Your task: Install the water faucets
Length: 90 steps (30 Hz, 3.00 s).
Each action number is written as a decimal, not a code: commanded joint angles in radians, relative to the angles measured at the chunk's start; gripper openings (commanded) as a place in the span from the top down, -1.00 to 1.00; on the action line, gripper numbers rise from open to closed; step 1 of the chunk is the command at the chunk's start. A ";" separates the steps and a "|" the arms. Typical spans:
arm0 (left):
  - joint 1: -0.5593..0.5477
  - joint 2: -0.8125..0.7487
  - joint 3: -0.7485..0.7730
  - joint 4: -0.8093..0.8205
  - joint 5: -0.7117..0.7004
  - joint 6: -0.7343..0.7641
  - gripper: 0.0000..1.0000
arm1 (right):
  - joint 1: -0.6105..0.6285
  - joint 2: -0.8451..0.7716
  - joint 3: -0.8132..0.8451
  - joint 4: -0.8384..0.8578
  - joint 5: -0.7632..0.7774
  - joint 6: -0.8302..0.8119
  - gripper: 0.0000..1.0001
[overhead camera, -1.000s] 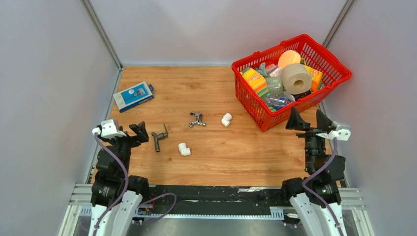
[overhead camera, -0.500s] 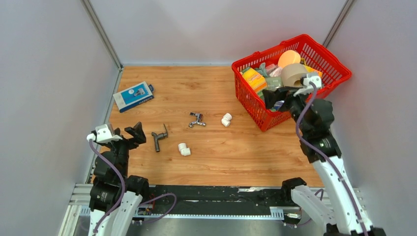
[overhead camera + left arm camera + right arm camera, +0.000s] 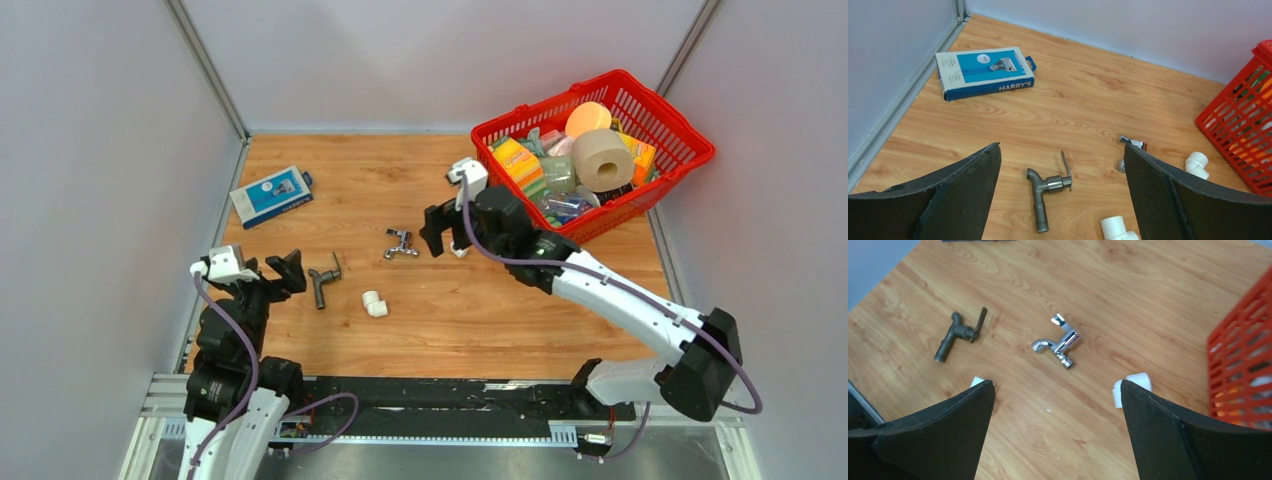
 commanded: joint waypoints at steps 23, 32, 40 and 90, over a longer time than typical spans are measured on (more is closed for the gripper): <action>-0.004 0.312 0.010 -0.012 0.297 -0.067 -0.95 | 0.115 0.434 0.054 0.068 -0.044 -0.112 -0.54; -0.004 0.333 0.010 -0.020 0.294 -0.069 -0.93 | 0.050 0.563 0.097 0.140 -0.160 -0.228 -0.25; -0.004 0.375 0.019 -0.021 0.318 -0.064 -0.93 | -0.008 0.694 0.153 0.177 -0.209 -0.276 -0.13; -0.006 0.583 0.068 0.404 0.990 -0.431 -0.89 | 0.210 -0.046 -0.213 0.369 -0.226 -0.394 1.00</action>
